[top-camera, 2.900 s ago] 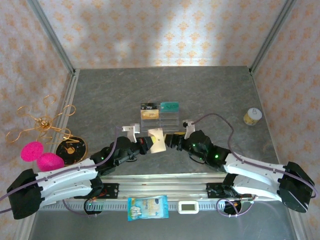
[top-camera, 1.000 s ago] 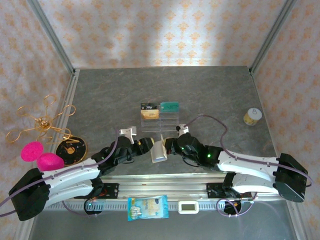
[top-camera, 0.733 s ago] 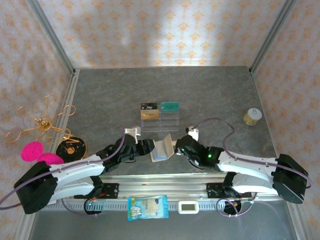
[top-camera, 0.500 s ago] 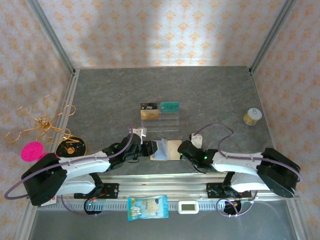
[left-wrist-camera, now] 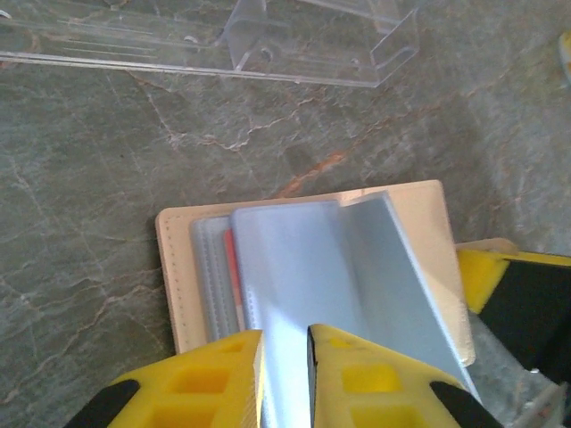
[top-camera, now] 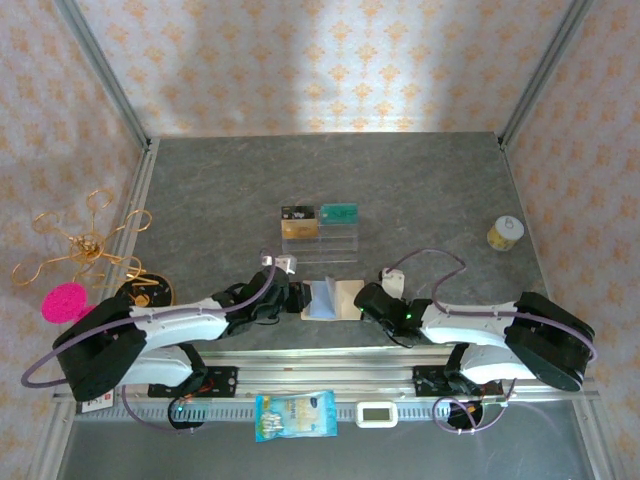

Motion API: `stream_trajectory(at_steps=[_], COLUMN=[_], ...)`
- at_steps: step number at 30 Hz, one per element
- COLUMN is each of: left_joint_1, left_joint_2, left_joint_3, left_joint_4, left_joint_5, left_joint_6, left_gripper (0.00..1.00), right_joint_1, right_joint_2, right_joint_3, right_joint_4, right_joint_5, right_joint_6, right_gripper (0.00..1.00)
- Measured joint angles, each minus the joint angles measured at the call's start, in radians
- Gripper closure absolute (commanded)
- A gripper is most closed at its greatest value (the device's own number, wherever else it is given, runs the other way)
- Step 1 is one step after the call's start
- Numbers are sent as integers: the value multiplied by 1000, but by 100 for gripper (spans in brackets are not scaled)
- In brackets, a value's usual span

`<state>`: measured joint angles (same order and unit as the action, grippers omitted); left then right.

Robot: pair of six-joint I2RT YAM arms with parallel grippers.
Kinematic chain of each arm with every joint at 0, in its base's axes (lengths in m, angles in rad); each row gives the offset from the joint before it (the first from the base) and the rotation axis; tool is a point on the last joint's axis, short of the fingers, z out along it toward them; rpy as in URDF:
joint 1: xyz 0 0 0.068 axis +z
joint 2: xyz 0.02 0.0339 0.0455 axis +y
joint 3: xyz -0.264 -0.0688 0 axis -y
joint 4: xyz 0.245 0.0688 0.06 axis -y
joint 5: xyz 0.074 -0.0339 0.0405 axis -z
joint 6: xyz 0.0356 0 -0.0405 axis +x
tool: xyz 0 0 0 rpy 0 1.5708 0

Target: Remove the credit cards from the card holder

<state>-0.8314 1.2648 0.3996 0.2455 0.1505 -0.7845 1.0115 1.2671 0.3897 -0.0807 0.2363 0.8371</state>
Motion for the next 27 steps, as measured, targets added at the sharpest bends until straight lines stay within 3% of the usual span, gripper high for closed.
stream_trajectory(at_steps=[4, 11, 14, 21, 24, 27], left_joint_1=[0, -4, -21, -40, -46, -55], left_joint_2=[34, 102, 117, 123, 125, 152], left_joint_3=[4, 50, 60, 79, 87, 120], left_joint_4=[5, 5, 4, 5, 7, 16], left_joint_5=[2, 3, 6, 26, 42, 69], left_joint_6=[17, 44, 53, 54, 55, 61], left_gripper=[79, 83, 83, 82, 81, 84], right_joint_1=[0, -3, -5, -4, 2, 20], right_joint_2=[0, -44, -133, -369, -389, -375], right_joint_3=[-4, -4, -4, 8, 24, 45], right_joint_4=[10, -8, -41, -53, -29, -12], right_joint_5=[0, 1, 9, 2, -50, -76], right_joint_6=[-3, -10, -25, -120, -166, -190], right_gripper=[90, 57, 51, 49, 50, 57])
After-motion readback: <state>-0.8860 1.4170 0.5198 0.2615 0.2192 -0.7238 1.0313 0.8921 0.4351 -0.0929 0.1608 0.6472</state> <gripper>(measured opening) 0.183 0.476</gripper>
